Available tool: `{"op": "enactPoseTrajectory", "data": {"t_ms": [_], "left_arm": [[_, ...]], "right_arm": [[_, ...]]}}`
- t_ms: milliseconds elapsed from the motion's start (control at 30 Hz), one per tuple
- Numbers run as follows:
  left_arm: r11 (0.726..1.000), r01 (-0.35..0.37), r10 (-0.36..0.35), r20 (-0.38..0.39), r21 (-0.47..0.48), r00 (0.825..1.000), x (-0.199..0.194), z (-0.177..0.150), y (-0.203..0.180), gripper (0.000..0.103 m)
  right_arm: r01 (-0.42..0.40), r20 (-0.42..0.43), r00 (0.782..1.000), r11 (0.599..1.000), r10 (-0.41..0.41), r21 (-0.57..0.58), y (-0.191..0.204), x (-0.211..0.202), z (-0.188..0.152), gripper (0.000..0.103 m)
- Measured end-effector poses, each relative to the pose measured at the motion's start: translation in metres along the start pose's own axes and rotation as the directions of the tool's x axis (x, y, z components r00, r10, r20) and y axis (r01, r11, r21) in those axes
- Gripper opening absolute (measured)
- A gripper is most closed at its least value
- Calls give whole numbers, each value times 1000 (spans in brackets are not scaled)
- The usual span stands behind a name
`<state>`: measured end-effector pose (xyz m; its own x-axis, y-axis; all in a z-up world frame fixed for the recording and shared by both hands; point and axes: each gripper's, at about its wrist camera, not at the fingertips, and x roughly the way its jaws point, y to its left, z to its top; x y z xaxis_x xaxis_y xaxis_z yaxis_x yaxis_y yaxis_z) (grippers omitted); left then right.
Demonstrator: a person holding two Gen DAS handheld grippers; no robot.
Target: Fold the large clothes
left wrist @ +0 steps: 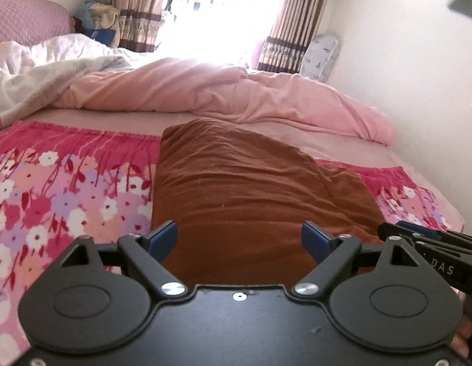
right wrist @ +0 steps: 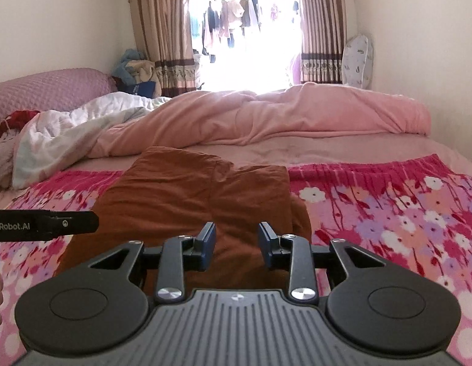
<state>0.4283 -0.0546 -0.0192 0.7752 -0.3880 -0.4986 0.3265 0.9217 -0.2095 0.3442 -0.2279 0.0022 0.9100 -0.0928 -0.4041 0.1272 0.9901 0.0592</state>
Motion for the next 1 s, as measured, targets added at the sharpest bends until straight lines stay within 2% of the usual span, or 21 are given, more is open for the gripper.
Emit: {"op": "enactPoseTrajectory", "data": {"t_ms": [133, 233, 400, 567, 667, 733, 800, 900, 1000], "left_arm": [[1000, -18, 19, -59, 4, 998, 29, -4, 2, 90], [998, -45, 47, -55, 41, 997, 39, -11, 0, 92], [998, -50, 52, -60, 34, 997, 45, -14, 5, 93], [997, -56, 58, -59, 46, 997, 40, -11, 2, 93], [998, -67, 68, -64, 20, 996, 20, -7, 1, 91], [997, -72, 73, -44, 18, 996, -6, -9, -4, 91], [993, -107, 108, -19, 47, 994, -39, -17, -12, 91], [987, -146, 147, -4, 72, 989, -89, -35, -22, 91], [984, -169, 170, 1, 64, 986, -136, -60, -30, 91]], "right_arm": [[6, -67, 998, 1000, -4, 19, -5, 30, -1, 38], [3, -106, 994, 1000, 0, 28, -8, 49, -8, 38], [4, -121, 993, 1000, -2, 17, -7, 61, -20, 38], [9, -108, 994, 1000, -8, 11, -5, 55, -23, 38], [5, -82, 997, 1000, -5, 1, -3, 40, -17, 43], [16, -60, 998, 1000, -16, -1, -1, 17, -14, 53], [27, -27, 999, 1000, -27, 0, 1, -12, -13, 70], [36, 1, 999, 999, -36, 10, 0, -60, -21, 78], [53, 8, 999, 999, -53, -6, 3, -111, -40, 81]]}}
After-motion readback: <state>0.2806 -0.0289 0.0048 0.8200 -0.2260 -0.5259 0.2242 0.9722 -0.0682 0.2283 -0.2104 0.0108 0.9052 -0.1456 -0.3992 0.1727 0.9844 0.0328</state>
